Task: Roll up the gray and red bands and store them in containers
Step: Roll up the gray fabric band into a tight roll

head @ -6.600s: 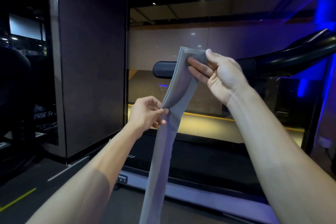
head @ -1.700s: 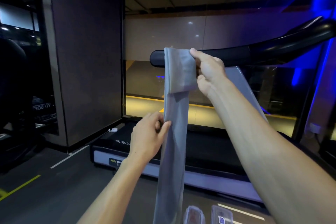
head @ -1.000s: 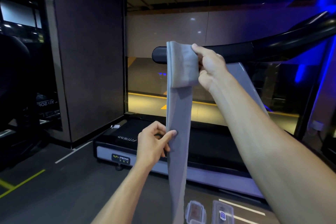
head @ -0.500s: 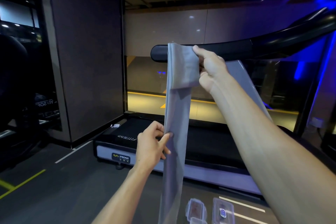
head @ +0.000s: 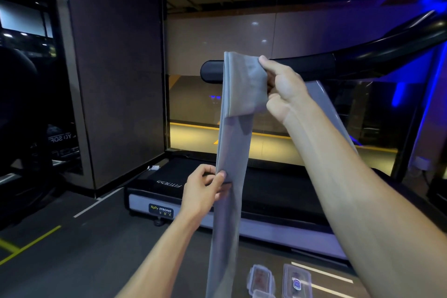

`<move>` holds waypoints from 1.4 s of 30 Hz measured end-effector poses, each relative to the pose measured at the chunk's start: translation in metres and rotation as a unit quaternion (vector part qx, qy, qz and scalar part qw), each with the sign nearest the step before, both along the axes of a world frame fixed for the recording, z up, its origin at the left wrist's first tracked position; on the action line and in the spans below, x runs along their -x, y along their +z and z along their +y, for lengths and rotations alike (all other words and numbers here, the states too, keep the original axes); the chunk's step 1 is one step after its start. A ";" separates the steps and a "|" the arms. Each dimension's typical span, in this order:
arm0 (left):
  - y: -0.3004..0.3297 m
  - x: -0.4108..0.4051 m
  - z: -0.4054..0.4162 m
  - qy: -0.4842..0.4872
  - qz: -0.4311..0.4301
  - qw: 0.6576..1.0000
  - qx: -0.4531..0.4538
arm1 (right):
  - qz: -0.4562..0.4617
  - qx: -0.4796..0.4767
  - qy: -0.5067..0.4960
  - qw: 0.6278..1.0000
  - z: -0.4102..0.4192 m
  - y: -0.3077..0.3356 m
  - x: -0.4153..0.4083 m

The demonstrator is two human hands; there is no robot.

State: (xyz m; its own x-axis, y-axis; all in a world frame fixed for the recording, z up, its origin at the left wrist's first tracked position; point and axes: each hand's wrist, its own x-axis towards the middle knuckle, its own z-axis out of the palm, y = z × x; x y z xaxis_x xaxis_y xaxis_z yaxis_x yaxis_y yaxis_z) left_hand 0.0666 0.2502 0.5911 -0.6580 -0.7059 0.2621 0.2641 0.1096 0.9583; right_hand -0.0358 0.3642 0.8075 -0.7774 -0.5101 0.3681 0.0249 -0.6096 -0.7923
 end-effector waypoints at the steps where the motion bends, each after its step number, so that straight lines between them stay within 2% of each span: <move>1: 0.001 0.000 -0.004 -0.032 0.001 0.999 -0.018 | 0.007 0.003 0.005 1.000 0.006 0.000 -0.003; 4: 0.009 0.001 -0.015 -0.113 0.001 0.987 -0.118 | 0.045 -0.001 0.009 0.999 0.029 -0.007 -0.015; 7: 0.016 0.007 -0.024 -0.108 -0.012 0.979 -0.174 | 0.085 -0.022 0.010 0.996 0.052 -0.027 -0.029; 11: 0.019 0.013 -0.031 -0.074 -0.051 0.991 -0.099 | 0.097 -0.092 0.022 0.991 0.084 -0.078 -0.054; 14: 0.018 0.010 -0.037 -0.062 -0.040 0.997 -0.037 | 0.100 -0.165 0.071 0.979 0.094 -0.145 -0.081; 17: 0.017 0.006 -0.030 -0.080 -0.009 0.997 -0.004 | 0.138 -0.256 0.025 0.956 0.081 -0.200 -0.085; 21: 0.013 0.003 -0.014 -0.088 0.025 0.996 0.024 | 0.154 -0.185 -0.094 0.966 0.057 -0.216 -0.059; 26: 0.015 -0.002 -0.010 -0.091 0.052 0.994 0.044 | 0.145 -0.132 -0.178 0.964 0.037 -0.219 -0.041; 36: 0.019 -0.008 0.000 -0.097 0.053 0.988 0.107 | 0.117 -0.125 -0.230 0.958 0.038 -0.222 -0.030; 42: 0.019 -0.009 0.003 -0.120 0.063 0.987 0.086 | 0.086 -0.118 -0.231 0.962 0.035 -0.216 -0.032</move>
